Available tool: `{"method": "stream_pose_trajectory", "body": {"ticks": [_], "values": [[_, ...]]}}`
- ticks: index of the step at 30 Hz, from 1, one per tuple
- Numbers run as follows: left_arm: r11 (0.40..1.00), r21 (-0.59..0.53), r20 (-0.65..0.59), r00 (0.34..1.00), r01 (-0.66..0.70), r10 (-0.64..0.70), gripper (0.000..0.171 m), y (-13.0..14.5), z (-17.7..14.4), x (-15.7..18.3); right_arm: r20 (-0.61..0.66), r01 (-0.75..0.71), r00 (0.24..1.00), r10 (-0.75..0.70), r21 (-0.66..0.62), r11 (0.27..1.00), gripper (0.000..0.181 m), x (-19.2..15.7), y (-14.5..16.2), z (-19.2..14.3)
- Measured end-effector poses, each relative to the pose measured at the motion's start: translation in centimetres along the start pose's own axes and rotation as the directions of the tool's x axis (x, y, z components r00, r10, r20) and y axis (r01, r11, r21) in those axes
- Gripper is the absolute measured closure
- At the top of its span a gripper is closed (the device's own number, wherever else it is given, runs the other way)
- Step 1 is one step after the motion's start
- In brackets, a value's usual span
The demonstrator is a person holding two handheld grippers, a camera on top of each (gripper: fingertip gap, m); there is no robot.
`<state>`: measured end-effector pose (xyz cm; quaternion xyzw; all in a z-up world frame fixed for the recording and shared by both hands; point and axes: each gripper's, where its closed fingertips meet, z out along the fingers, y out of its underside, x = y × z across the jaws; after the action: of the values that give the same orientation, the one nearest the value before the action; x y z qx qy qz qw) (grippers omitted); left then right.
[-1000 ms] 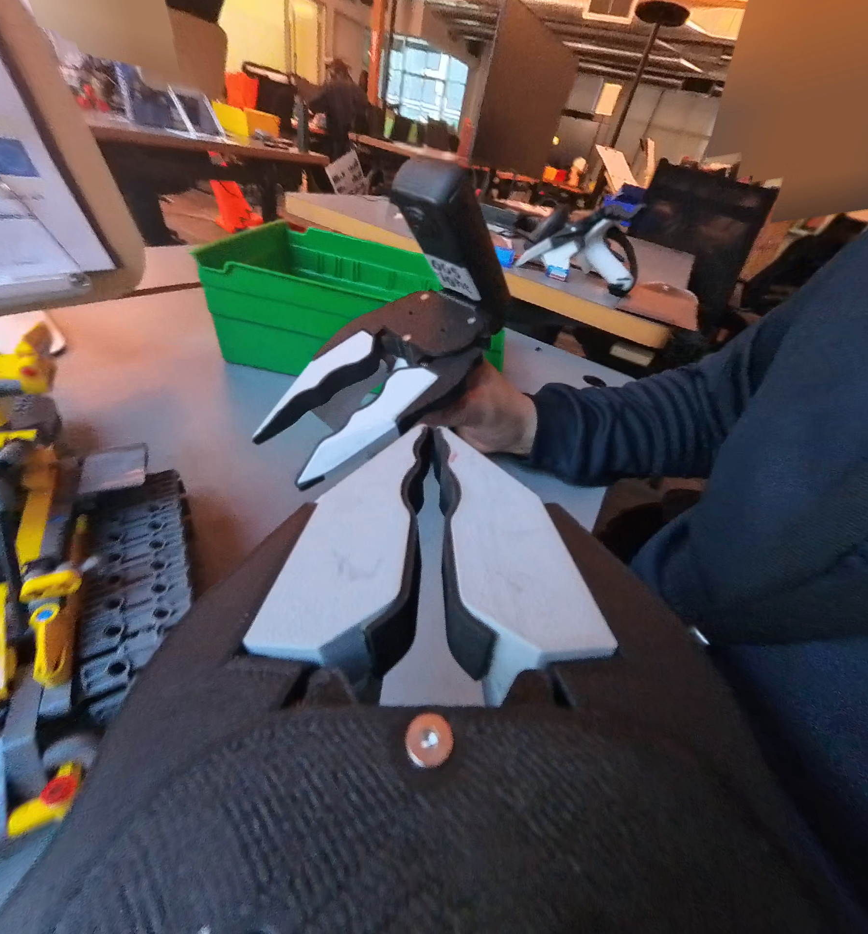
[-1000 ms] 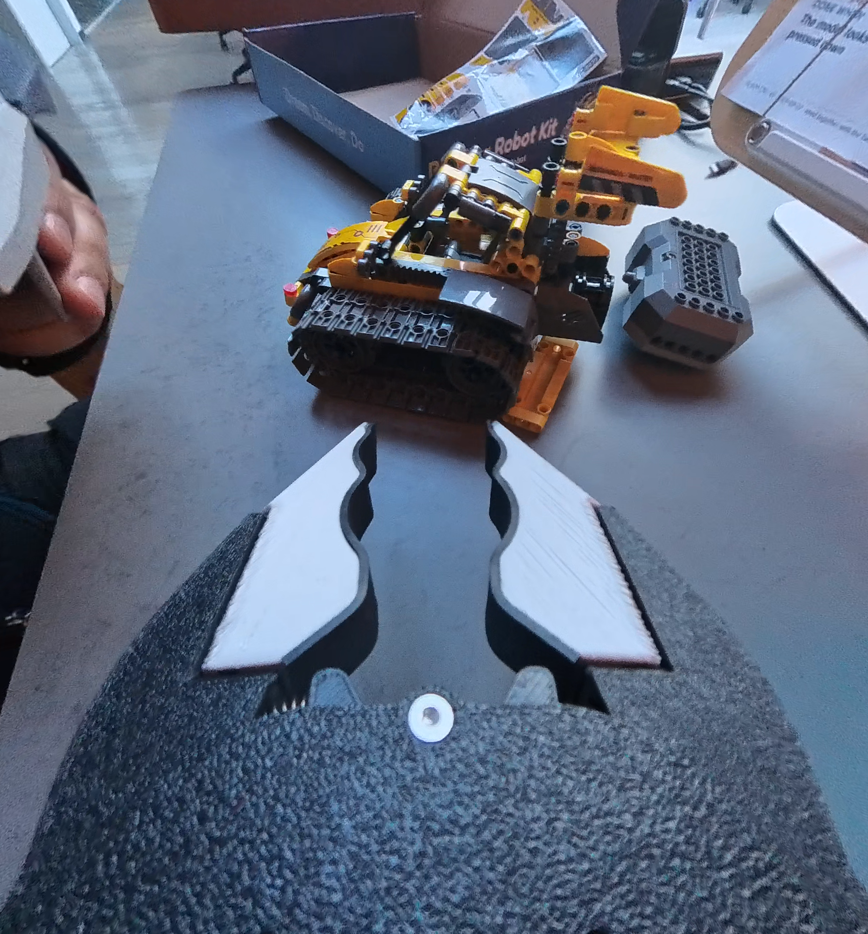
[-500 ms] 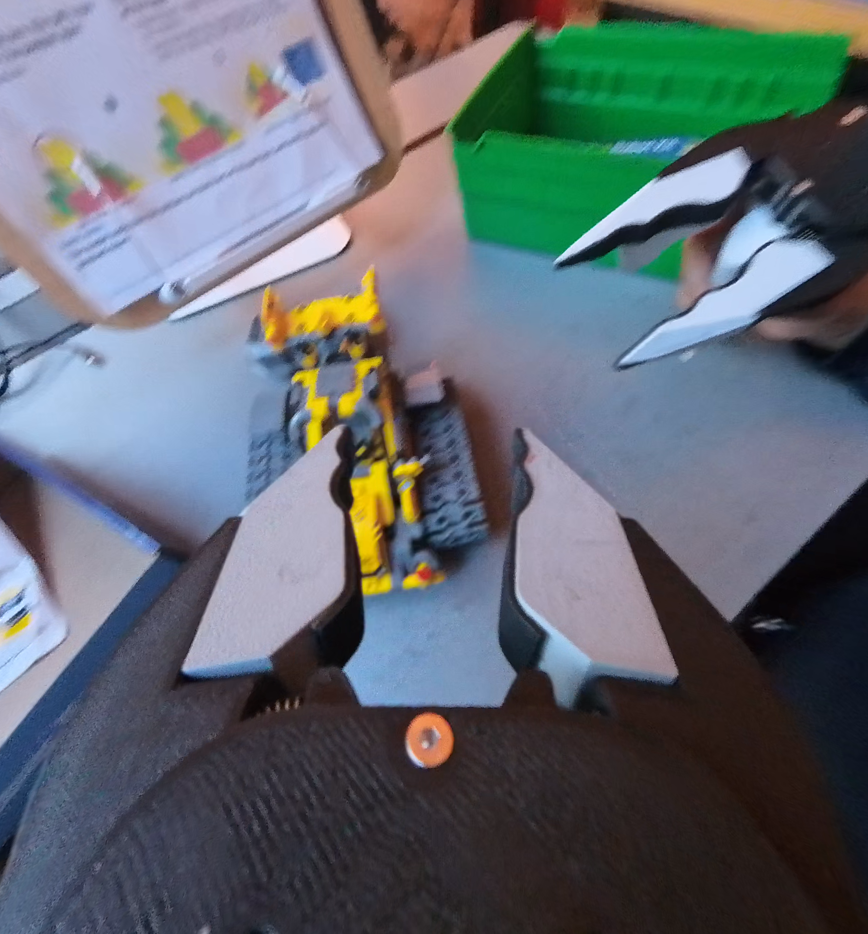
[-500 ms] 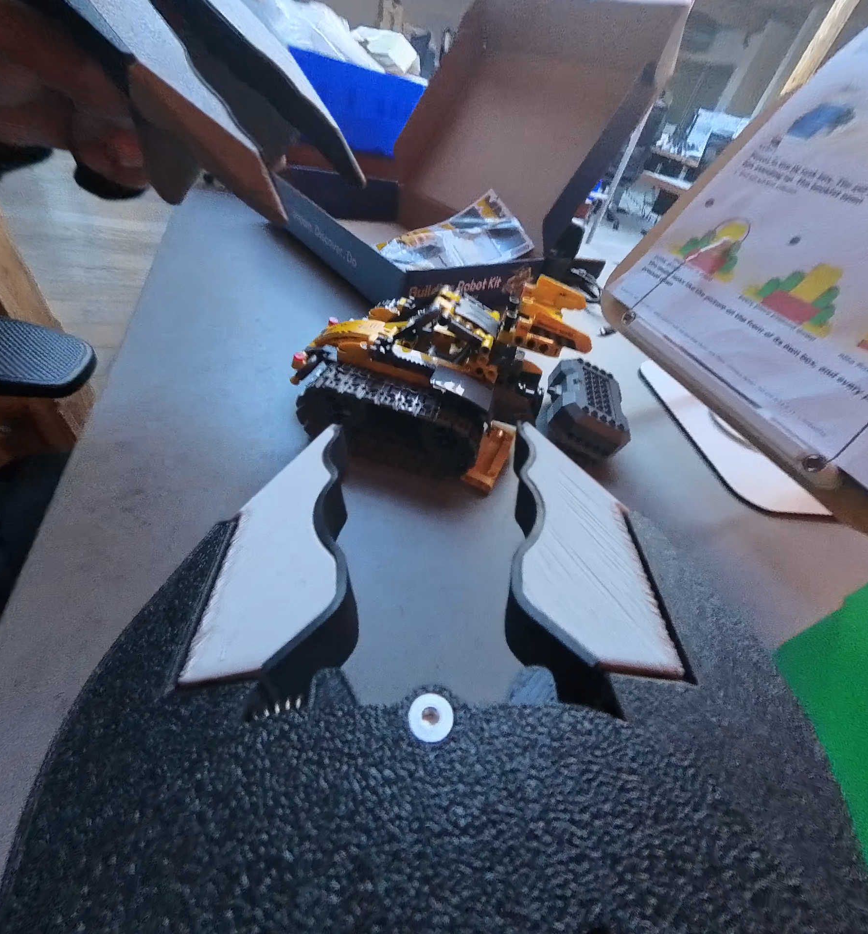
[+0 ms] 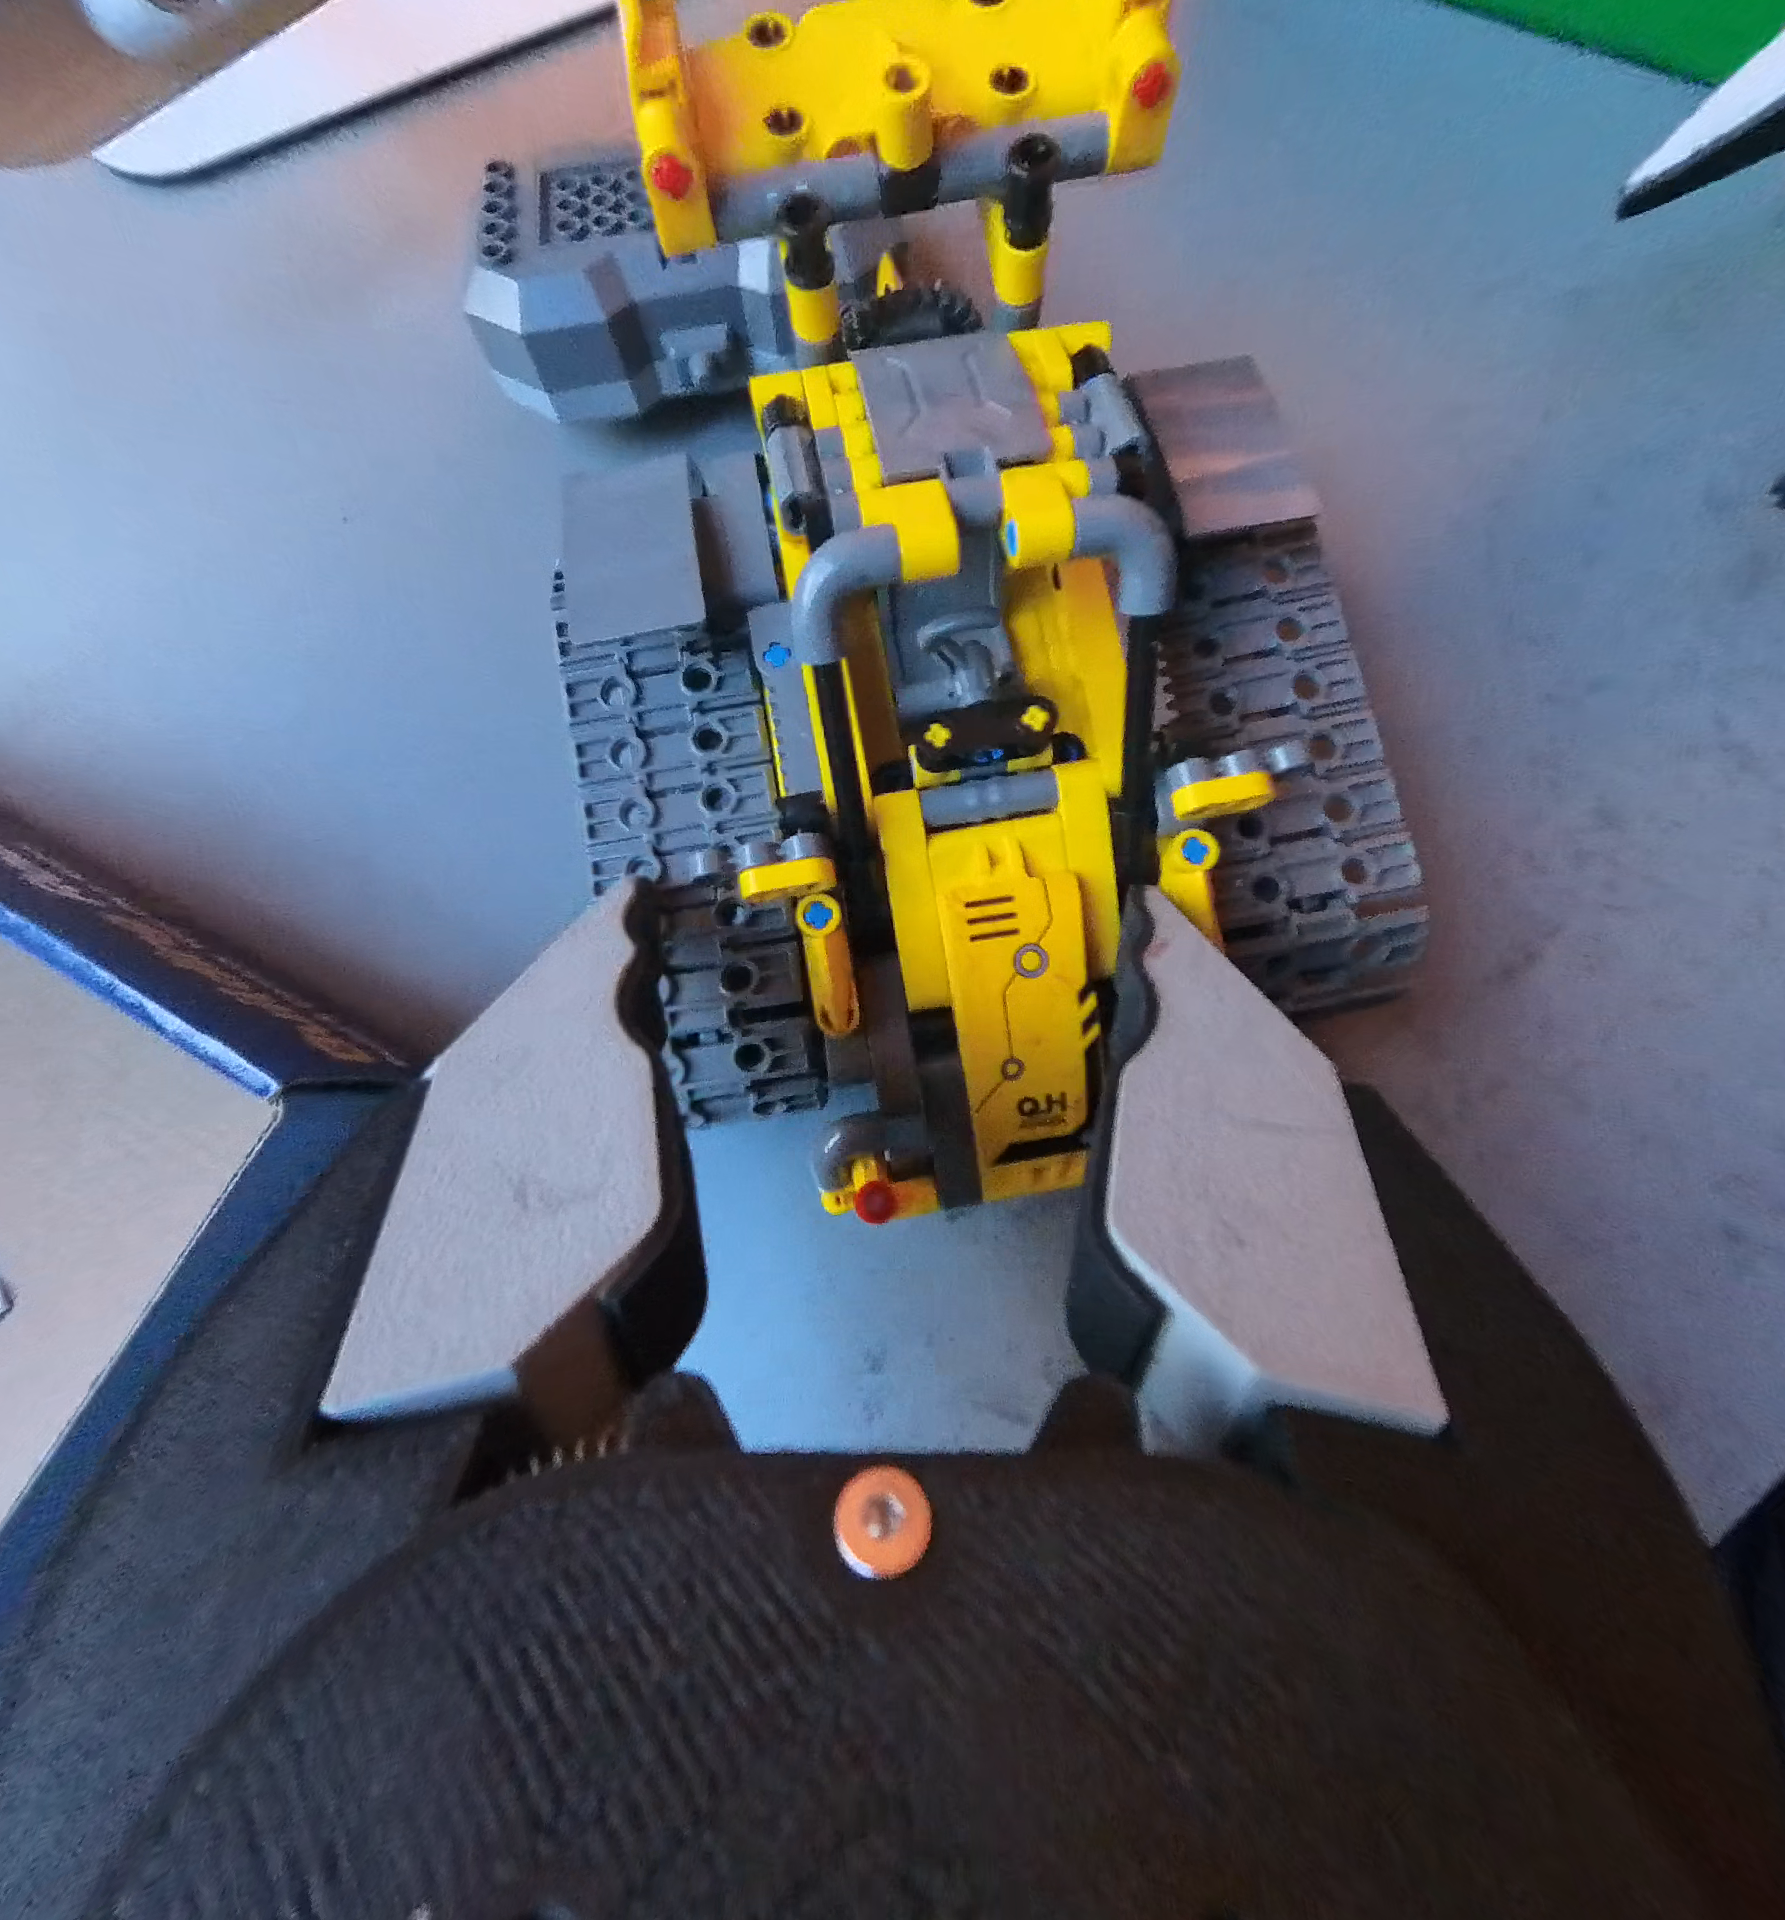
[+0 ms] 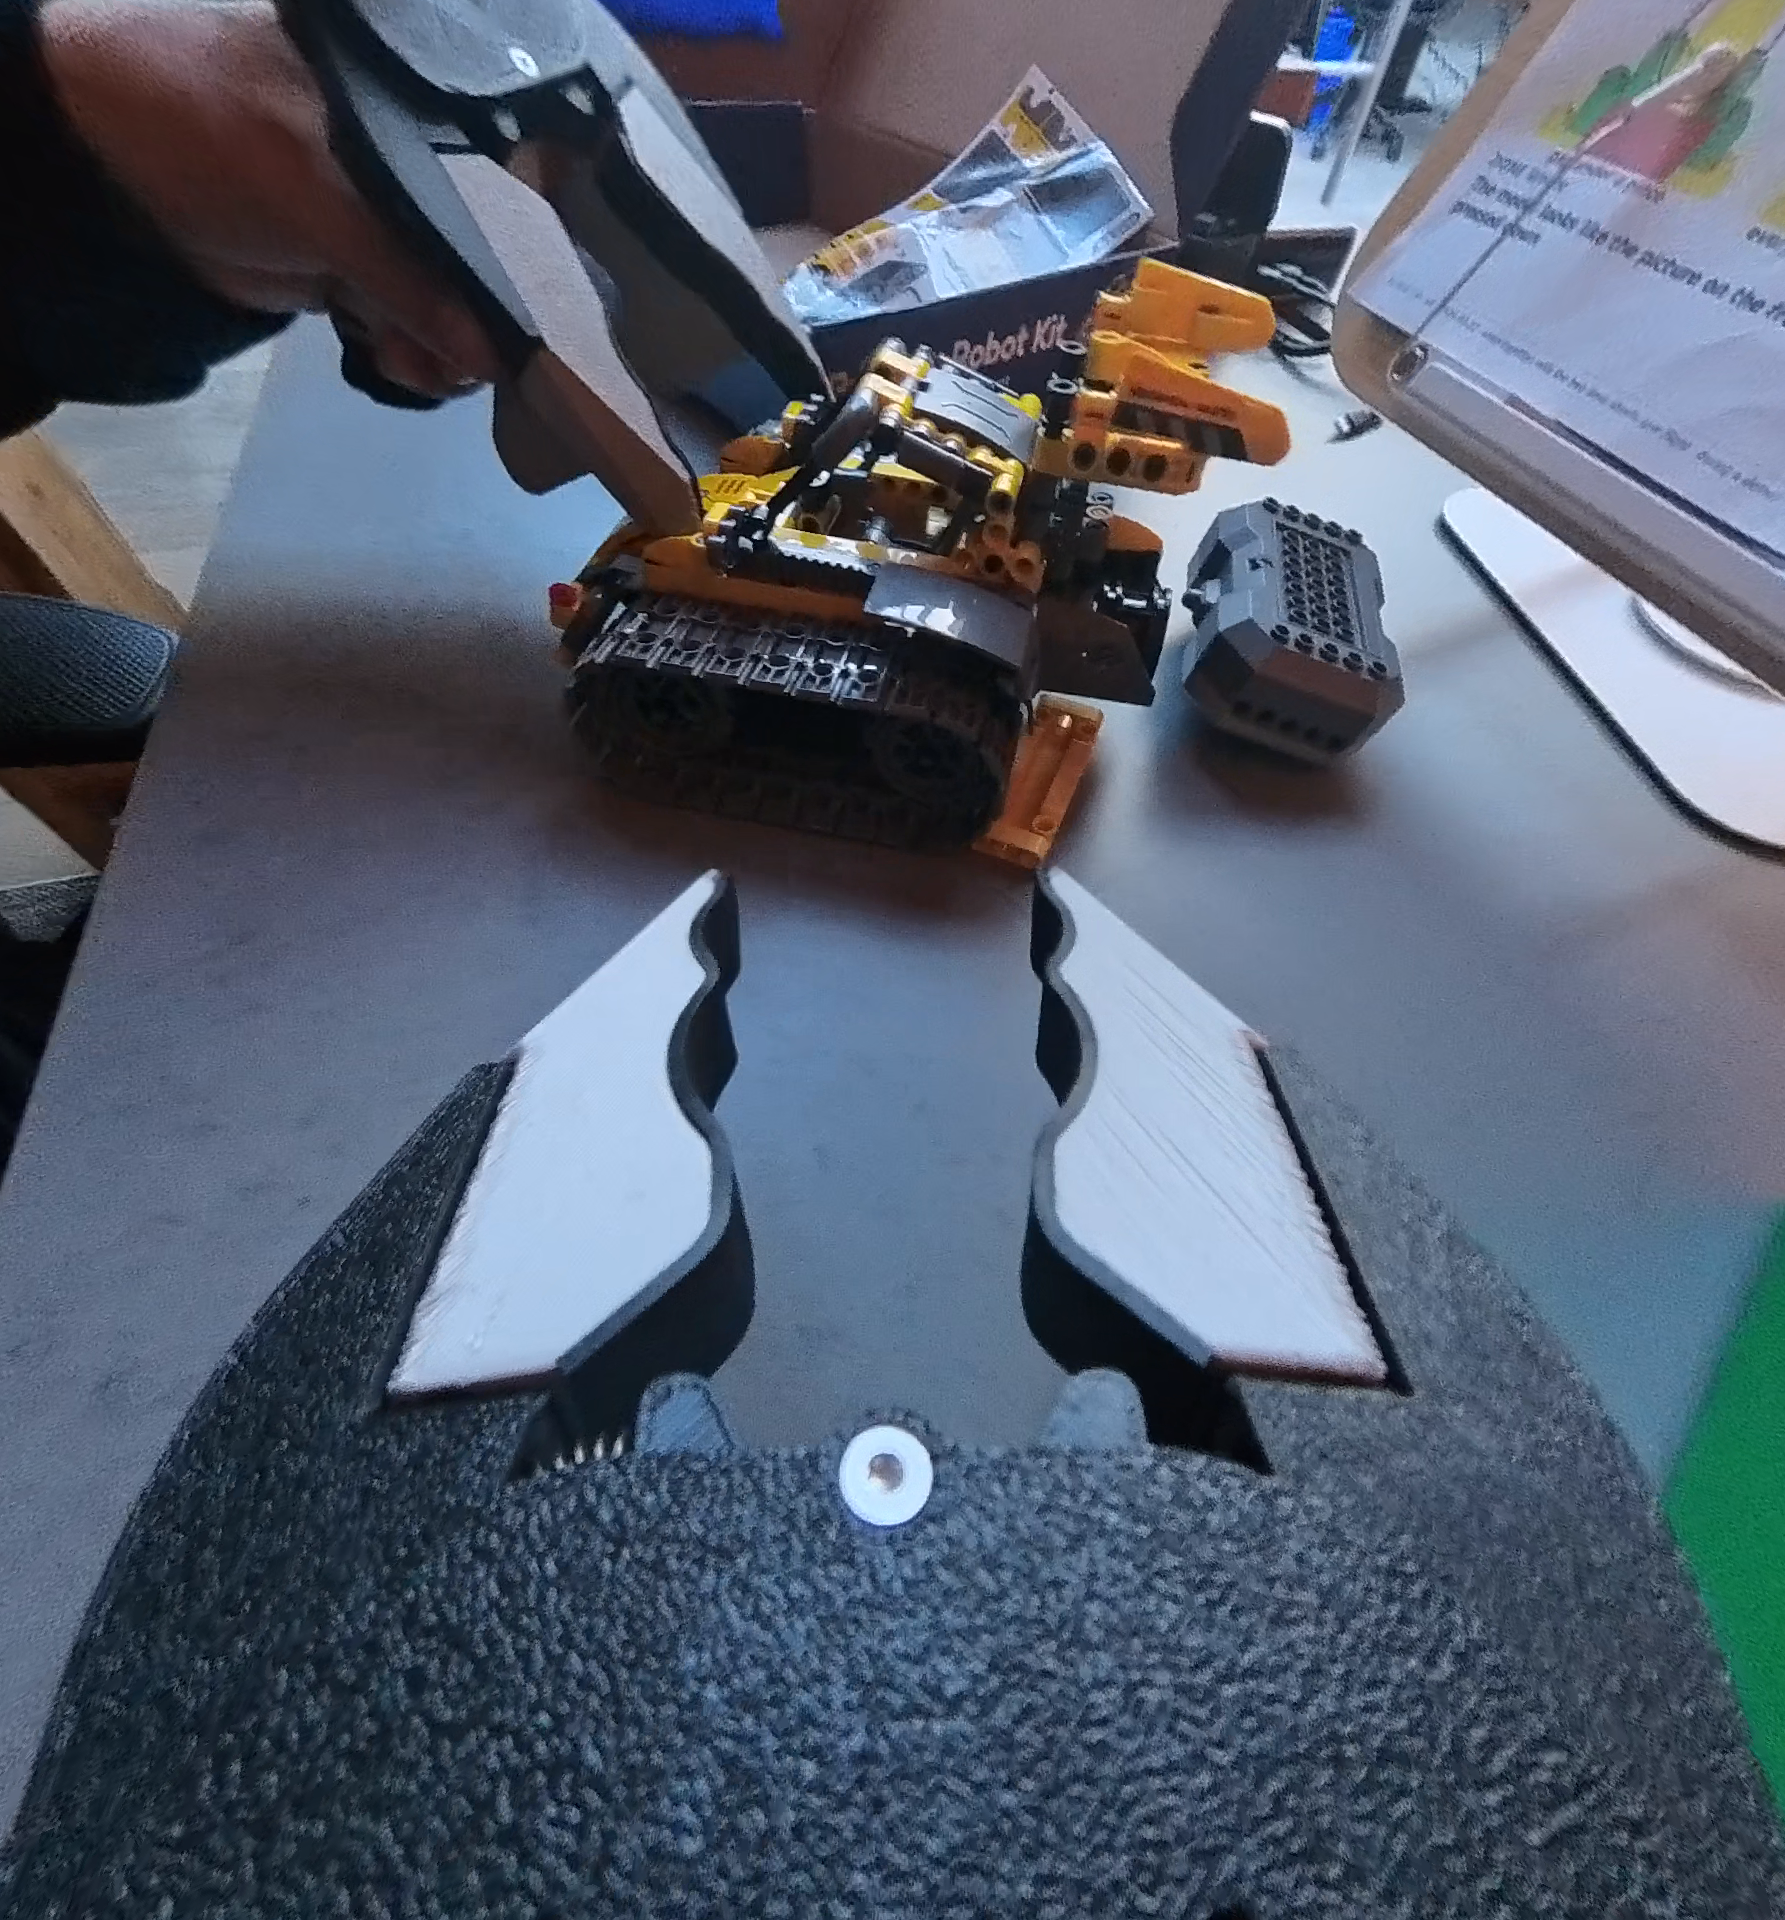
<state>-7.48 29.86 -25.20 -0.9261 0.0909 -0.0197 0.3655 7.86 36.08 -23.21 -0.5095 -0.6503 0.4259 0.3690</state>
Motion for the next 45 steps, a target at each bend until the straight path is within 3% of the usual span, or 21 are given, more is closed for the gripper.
{"method": "stream_pose_trajectory", "body": {"ticks": [5, 13, 16, 21, 22, 24, 27, 30, 34, 37, 39, 40, 41, 42, 45], "values": [[1.000, 0.026, 0.008, 1.000, -0.012, 0.012, 0.087, 0.7, -0.8, 0.3, 0.013, -0.055, 0.998, 0.056, -0.049, 0.997, 0.132, 0.5, 0.7, 0.5], [1.000, 0.022, 0.058, 0.998, 0.020, -0.021, 0.100, 5.1, -5.2, 2.8, -0.049, -0.068, 0.997, 0.062, -0.135, 0.989, 0.146, 1.5, 1.9, 1.6], [0.999, 0.037, 0.066, 0.997, 0.031, -0.033, 0.100, 5.8, -5.9, 3.4, -0.095, -0.087, 0.993, 0.071, -0.184, 0.979, 0.145, 2.7, 2.1, 3.4], [0.997, 0.059, 0.074, 0.996, 0.044, -0.048, 0.100, 6.0, -6.2, 3.8, -0.140, -0.116, 0.987, 0.077, -0.295, 0.949, 0.127, 4.8, 2.1, 8.4], [0.997, 0.067, 0.076, 0.996, 0.046, -0.051, 0.100, 6.0, -6.2, 3.8, -0.148, -0.126, 0.986, 0.079, -0.339, 0.932, 0.129, 5.2, 2.5, 9.3], [0.994, 0.090, 0.081, 0.995, 0.058, -0.065, 0.100, 5.9, -6.2, 3.9, -0.073, -0.169, 0.986, 0.153, -0.386, 0.907, 0.158, 4.4, 2.7, 10.6], [0.988, 0.135, 0.085, 0.993, 0.069, -0.081, 0.100, 5.7, -5.9, 4.1, -0.054, -0.229, 0.972, 0.227, -0.395, 0.890, 0.159, 4.0, 2.5, 10.6], [0.981, 0.181, 0.076, 0.993, 0.072, -0.087, 0.100, 5.4, -5.7, 4.3, -0.109, -0.245, 0.969, 0.220, -0.350, 0.904, 0.159, 3.5, 1.3, 7.2], [0.981, 0.188, 0.056, 0.997, 0.047, -0.058, 0.100, 4.8, -5.2, 4.8, -0.235, -0.209, 0.958, 0.166, -0.171, 0.963, 0.159, 2.8, -3.9, -2.8], [0.980, 0.198, 0.022, 1.000, 0.017, -0.022, 0.100, 3.8, -4.3, 6.2, -0.527, -0.160, 0.849, 0.047, -0.172, 0.972, 0.159, 7.3, -5.0, -12.7], [0.981, 0.194, -0.012, 1.000, -0.012, 0.015, 0.100, 3.0, -3.5, 7.3, -0.654, -0.232, 0.756, 0.015, -0.247, 0.941, 0.158, 11.2, -2.8, -18.3], [0.982, 0.188, -0.027, 0.999, -0.028, 0.034, 0.100, 2.5, -3.0, 7.8, -0.656, -0.315, 0.754, 0.045, -0.301, 0.900, 0.152, 12.2, -0.8, -19.9], [0.983, 0.181, -0.039, 0.998, -0.041, 0.048, 0.100, 1.9, -2.5, 8.4, -0.665, -0.407, 0.741, 0.091, -0.338, 0.849, 0.132, 13.0, 1.0, -21.2], [0.983, 0.178, -0.046, 0.997, -0.052, 0.061, 0.100, 1.4, -2.0, 8.9, -0.683, -0.462, 0.720, 0.121, -0.343, 0.817, 0.127, 13.5, 1.7, -22.3], [0.983, 0.174, -0.045, 0.997, -0.056, 0.065, 0.100, -0.1, -0.6, 10.2, -0.686, -0.383, 0.717, 0.120, -0.245, 0.891, 0.143, 12.8, -1.6, -22.8]]}}
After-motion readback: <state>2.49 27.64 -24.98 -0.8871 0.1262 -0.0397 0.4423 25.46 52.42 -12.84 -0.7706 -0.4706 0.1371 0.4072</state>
